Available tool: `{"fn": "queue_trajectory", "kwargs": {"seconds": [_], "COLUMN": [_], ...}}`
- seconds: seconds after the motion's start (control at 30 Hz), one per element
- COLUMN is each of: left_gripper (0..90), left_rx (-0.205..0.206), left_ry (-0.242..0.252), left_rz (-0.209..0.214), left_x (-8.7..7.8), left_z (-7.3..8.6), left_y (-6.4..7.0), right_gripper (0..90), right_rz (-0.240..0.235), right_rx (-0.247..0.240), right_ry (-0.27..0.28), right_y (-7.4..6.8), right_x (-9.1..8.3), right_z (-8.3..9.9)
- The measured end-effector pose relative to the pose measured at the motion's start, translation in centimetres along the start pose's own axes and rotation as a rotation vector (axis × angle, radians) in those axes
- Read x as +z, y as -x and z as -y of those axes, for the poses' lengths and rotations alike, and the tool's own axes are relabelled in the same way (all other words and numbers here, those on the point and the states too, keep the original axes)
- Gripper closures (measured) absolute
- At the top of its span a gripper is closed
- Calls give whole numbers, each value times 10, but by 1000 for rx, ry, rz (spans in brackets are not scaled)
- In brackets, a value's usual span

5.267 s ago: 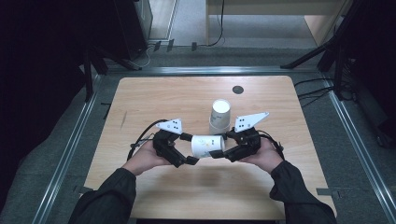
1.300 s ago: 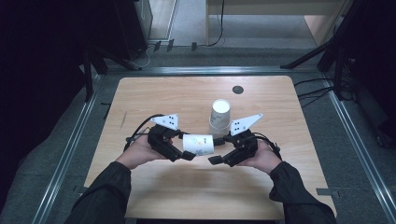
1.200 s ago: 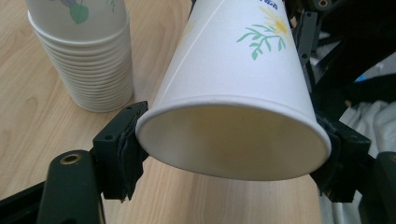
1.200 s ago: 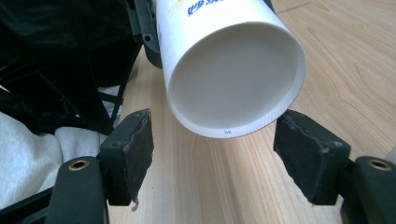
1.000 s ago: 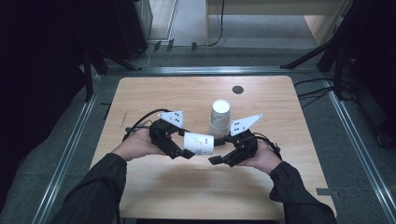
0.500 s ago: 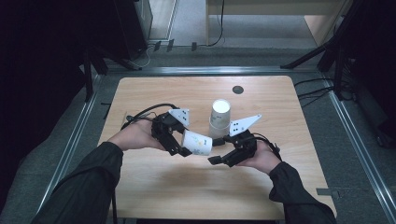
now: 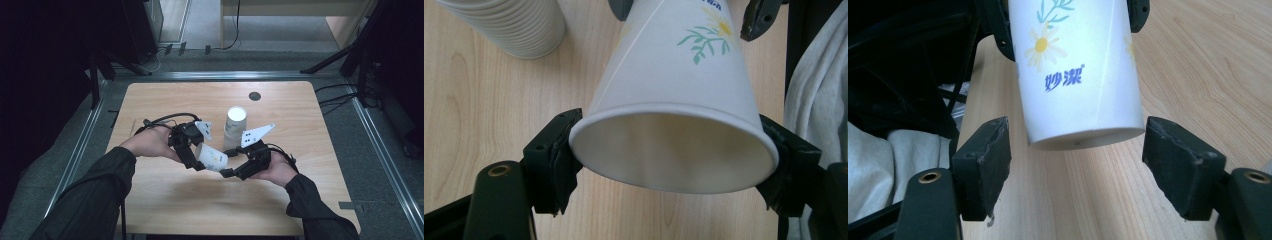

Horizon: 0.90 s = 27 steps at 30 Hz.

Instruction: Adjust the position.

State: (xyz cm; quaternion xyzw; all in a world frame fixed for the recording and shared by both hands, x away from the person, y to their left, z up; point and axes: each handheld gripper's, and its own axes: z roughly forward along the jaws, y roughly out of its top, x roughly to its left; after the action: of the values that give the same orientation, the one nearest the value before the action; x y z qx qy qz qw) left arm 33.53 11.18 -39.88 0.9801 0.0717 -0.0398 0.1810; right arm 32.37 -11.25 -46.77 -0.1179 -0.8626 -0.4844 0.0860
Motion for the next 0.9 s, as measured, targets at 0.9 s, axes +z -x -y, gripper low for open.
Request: {"fn": "queue_trajectory", "kwargs": {"seconds": [0.9], "left_gripper": [229], "left_rx": [-7], "left_ry": [-88], "left_rz": [30], "left_x": [10], "left_z": [-11], "left_y": [-6], "right_gripper": [283], "right_rz": [39], "right_rx": [-42], "right_ry": [13], "right_y": [-2], "right_x": [17], "right_z": [-7]}}
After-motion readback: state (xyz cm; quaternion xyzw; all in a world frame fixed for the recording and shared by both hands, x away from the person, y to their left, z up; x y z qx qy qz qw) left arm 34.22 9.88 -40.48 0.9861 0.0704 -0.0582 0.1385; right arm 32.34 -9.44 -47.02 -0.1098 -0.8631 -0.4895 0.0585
